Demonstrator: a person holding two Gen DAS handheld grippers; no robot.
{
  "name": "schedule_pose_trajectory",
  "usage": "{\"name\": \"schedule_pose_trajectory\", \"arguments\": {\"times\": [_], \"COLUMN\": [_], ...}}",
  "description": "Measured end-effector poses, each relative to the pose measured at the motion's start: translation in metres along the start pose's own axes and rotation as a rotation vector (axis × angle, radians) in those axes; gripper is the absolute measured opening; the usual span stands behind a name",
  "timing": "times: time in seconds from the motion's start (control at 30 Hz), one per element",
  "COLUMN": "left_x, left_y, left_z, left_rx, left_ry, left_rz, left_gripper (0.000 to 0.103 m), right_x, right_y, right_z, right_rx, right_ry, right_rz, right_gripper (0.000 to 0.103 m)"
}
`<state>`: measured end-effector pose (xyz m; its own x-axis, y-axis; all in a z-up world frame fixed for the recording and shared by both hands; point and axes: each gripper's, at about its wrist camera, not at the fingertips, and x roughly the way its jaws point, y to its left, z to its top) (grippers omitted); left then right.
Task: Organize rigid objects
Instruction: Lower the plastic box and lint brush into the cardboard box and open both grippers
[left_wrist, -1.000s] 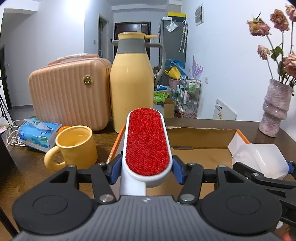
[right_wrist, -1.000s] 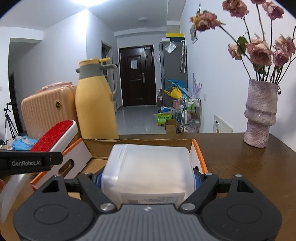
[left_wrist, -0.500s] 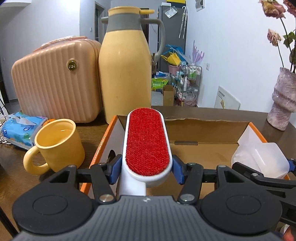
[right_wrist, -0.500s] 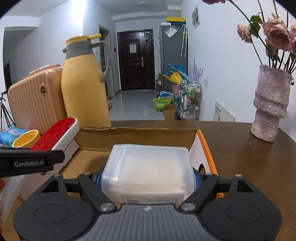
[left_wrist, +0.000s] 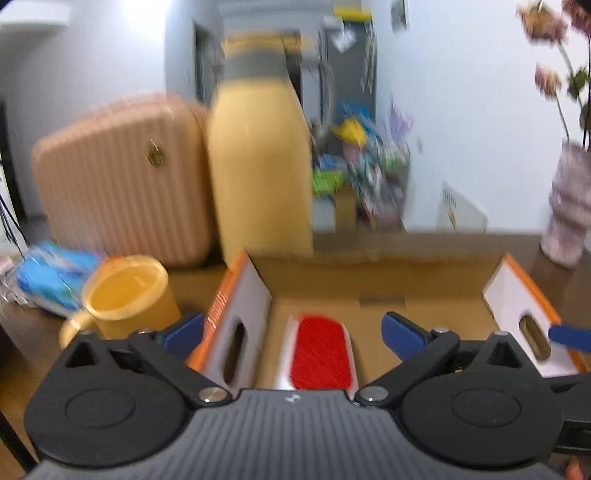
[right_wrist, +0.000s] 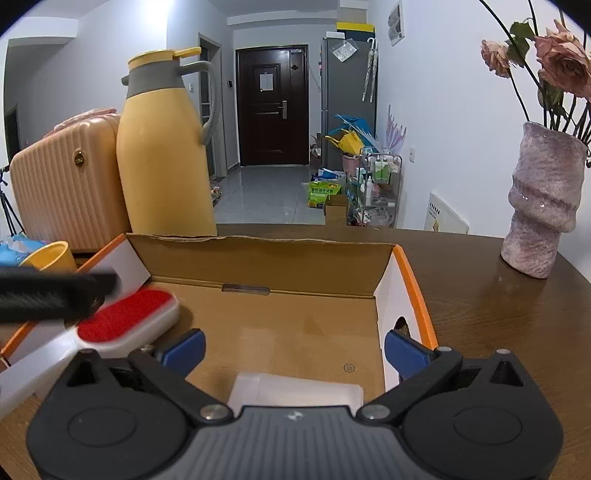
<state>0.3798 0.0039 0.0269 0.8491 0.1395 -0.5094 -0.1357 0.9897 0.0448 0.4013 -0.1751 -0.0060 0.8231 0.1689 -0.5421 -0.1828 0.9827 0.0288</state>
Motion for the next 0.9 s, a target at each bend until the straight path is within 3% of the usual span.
{"name": "schedule_pose_trajectory", "arguments": {"times": [0.47,0.9], "left_x": [-0.015,-0.056], "left_y": [0.005,0.016], "left_z": [0.0,-0.014], "left_rx": [-0.008,-0.014], "left_ry": [-0.002,-0.031], "left_rz": [-0.002,-0.008], "left_gripper": [0.103,0.103], "right_x": [-0.012,-0.058], "right_y": [-0.005,0.001], "right_z": [0.002,-0.012], "right_rx": [0.013,-0.009], "right_ry": [-0.012,-0.064], "right_rz": [-0.005,-0.002], "right_gripper": [0.103,0.103]}}
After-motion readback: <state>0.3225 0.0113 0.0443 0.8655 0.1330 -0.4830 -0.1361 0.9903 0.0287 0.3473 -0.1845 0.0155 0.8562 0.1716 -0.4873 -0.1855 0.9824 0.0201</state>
